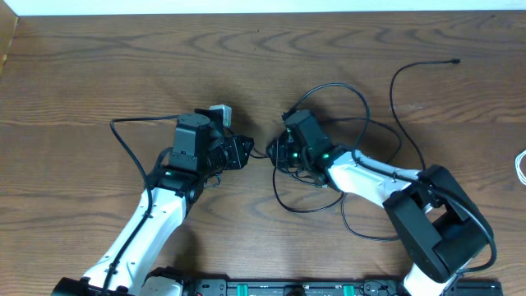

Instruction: Untangle cables

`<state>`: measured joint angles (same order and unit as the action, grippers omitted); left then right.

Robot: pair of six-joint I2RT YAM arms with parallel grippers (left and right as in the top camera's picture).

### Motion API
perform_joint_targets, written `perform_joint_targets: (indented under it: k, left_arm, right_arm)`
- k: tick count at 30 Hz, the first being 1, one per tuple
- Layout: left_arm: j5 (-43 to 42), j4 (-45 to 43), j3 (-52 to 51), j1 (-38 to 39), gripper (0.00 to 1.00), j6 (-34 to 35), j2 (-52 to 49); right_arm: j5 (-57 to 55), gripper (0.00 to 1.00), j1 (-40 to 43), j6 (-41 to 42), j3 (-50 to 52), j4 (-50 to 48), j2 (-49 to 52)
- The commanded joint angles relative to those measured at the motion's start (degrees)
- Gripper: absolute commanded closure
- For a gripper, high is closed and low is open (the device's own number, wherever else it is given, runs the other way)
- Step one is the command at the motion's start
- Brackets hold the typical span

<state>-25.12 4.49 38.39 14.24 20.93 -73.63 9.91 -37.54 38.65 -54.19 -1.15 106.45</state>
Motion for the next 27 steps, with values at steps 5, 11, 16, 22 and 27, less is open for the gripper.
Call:
perform_joint_targets:
  k: [5, 11, 16, 22, 27]
  left_arm:
    - [0.61, 1.09, 0.81, -0.20, 0.62, -0.35, 0.26]
    - [0.61, 1.09, 0.46, -0.20, 0.62, -0.35, 0.26]
    - [0.61, 1.07, 0.46, -0.20, 0.62, -0.35, 0.26]
    - [0.59, 1.07, 0.46, -0.20, 0.61, -0.33, 0.26]
    - [0.59, 1.09, 0.46, -0.20, 0.62, -0.33, 0.26]
  right_arm:
    - [-8.15, 0.62, -0.48, 2.71, -0.96, 0.22, 0.59]
    - [-7.13, 0.63, -0.50, 3.56, -0.96, -0.79, 2.27]
    - [-3.65, 0.70, -0.44, 4.04, -0.96, -1.66, 3.30]
    - [-0.35, 0.89, -0.44, 4.17, -0.96, -1.68, 3.37]
    - [1.66, 0.99, 0.26, 4.20, -0.96, -2.62, 3.37]
